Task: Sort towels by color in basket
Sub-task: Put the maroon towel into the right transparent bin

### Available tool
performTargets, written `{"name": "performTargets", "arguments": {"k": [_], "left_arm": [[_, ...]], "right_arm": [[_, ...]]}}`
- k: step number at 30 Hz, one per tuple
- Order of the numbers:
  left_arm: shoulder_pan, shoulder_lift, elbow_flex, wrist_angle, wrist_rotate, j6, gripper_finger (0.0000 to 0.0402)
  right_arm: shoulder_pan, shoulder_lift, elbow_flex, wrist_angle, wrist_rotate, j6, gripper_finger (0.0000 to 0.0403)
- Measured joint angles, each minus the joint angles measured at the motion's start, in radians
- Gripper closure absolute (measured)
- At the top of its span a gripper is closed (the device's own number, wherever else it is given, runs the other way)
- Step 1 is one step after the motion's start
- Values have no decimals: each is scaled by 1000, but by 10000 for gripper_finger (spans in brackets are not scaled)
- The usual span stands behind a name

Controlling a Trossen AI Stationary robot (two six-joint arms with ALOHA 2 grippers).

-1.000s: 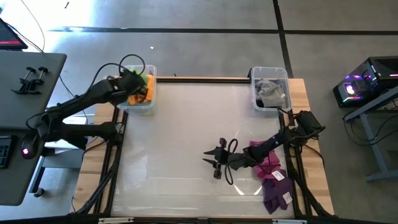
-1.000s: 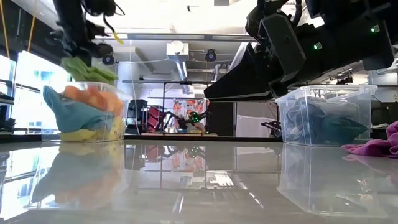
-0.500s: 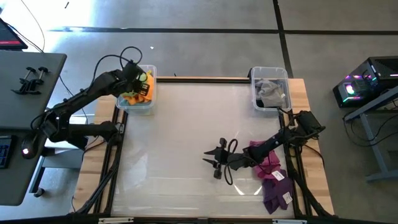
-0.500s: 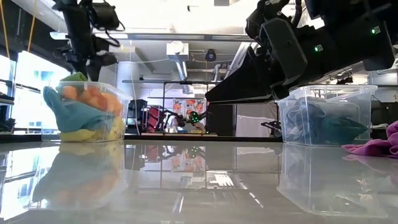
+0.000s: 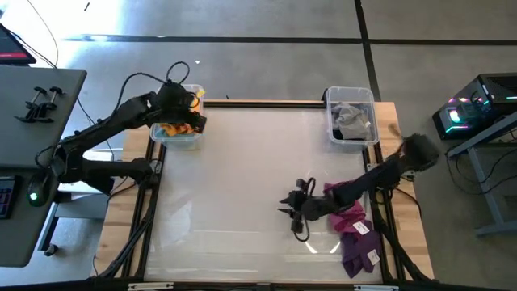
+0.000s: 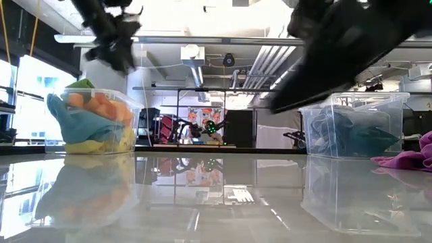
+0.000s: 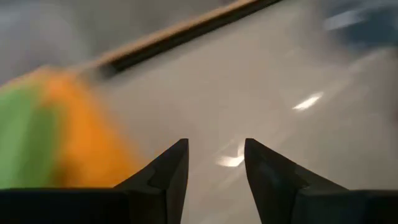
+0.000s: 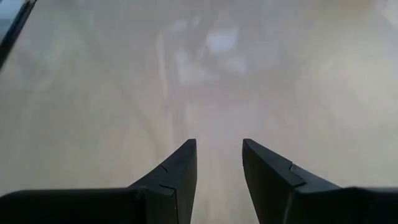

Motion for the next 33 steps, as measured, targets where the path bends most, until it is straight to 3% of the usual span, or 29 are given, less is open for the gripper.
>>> {"name": "performTargets", "arguments": {"k": [5, 9, 12, 15, 18, 25, 30, 33], "left_arm": [[-252, -1, 0, 283, 2, 3, 275], [-473, 15, -15, 504, -94, 108, 281], [-608, 32, -23, 633, -223, 233, 286], [-701, 57, -27, 717, -350, 336, 288], [-750, 96, -28, 739, -408, 387, 289], [-784, 217, -29, 751, -417, 392, 289], [-791, 317, -29, 789, -415, 355, 289], [-799, 390, -29, 840, -415, 332, 289]], "right_arm": [[69, -238, 1, -345, -91, 190, 279], [198, -374, 1, -625, -190, 451, 279], [323, -443, 1, -787, -180, 678, 279], [418, -466, 1, -893, -56, 829, 279], [461, -455, 0, -941, 25, 890, 279], [424, -451, 0, -992, 28, 845, 276], [409, -451, 0, -999, 58, 823, 247], [410, -451, 0, -1004, 138, 828, 223]]}}
